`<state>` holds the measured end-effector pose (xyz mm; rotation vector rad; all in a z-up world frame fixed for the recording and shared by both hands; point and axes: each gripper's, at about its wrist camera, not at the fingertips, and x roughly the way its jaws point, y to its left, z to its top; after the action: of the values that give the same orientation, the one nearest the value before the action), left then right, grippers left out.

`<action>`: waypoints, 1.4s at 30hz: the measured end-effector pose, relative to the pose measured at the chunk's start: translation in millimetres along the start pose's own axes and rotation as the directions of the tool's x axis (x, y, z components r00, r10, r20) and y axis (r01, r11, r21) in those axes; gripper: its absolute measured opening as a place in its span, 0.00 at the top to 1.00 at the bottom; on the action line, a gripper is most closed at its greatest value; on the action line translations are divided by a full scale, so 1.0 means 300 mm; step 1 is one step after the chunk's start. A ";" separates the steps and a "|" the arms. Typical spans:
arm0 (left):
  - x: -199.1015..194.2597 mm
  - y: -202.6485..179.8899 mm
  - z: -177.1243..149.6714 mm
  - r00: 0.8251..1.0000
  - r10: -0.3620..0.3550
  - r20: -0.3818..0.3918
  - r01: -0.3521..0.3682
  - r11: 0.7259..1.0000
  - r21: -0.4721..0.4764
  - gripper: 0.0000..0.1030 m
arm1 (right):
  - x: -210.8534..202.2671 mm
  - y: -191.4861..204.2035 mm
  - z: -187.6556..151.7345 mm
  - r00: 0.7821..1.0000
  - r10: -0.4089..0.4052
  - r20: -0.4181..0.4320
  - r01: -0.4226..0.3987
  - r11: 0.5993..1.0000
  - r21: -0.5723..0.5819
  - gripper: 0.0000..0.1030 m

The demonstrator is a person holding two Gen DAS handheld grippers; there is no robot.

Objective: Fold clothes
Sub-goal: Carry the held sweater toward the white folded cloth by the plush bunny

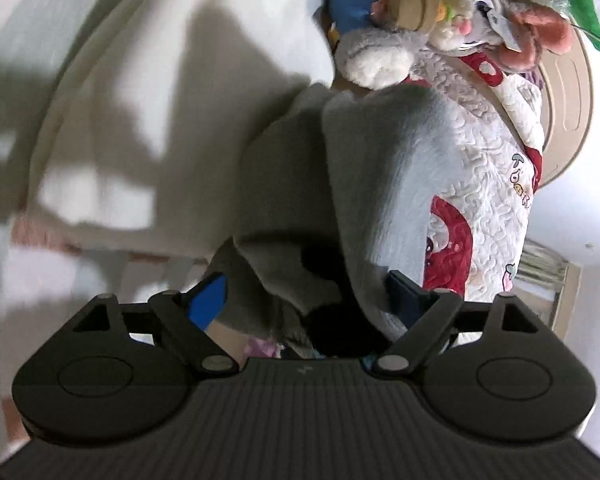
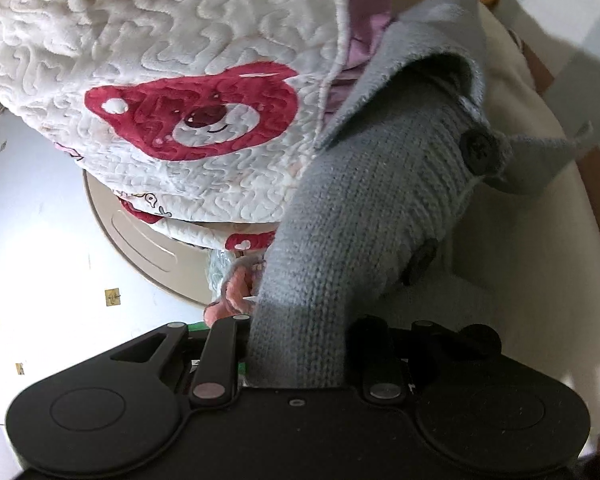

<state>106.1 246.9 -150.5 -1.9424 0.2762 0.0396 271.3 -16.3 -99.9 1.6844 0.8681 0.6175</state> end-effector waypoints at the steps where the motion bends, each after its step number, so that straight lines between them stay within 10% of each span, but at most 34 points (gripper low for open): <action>1: 0.021 0.007 -0.008 1.000 -0.019 -0.019 0.018 1.000 -0.020 0.15 | -0.006 -0.005 -0.001 1.000 0.001 0.000 -0.001 1.000 0.011 0.72; 5: 0.089 0.028 0.001 0.997 -0.045 -0.068 0.041 0.998 -0.047 0.11 | -0.024 -0.043 0.004 1.000 0.012 -0.023 -0.010 0.998 0.056 0.72; 10: 0.113 -0.057 0.121 0.999 0.018 -0.051 -0.008 0.983 0.186 0.18 | -0.064 -0.101 0.002 0.990 -0.055 -0.133 0.060 0.998 0.036 0.72; 15: 0.073 -0.141 0.142 0.995 0.096 -0.037 -0.064 0.859 0.507 0.67 | -0.132 -0.204 -0.004 0.981 -0.118 -0.152 0.114 0.993 -0.040 0.59; 25: 0.091 -0.214 0.068 0.965 0.261 0.024 -0.201 0.675 0.710 0.71 | -0.382 -0.408 -0.022 0.992 -0.123 0.035 0.127 0.982 -0.140 0.23; 42: 0.085 -0.236 0.046 0.953 0.299 0.047 -0.240 0.653 0.718 0.70 | -0.154 -0.473 0.115 0.991 -0.119 0.061 0.121 0.992 -0.041 0.08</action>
<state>147.2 280.2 -95.4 -1.0953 0.5446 0.0454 236.7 -53.1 -244.5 1.5896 0.9000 0.5002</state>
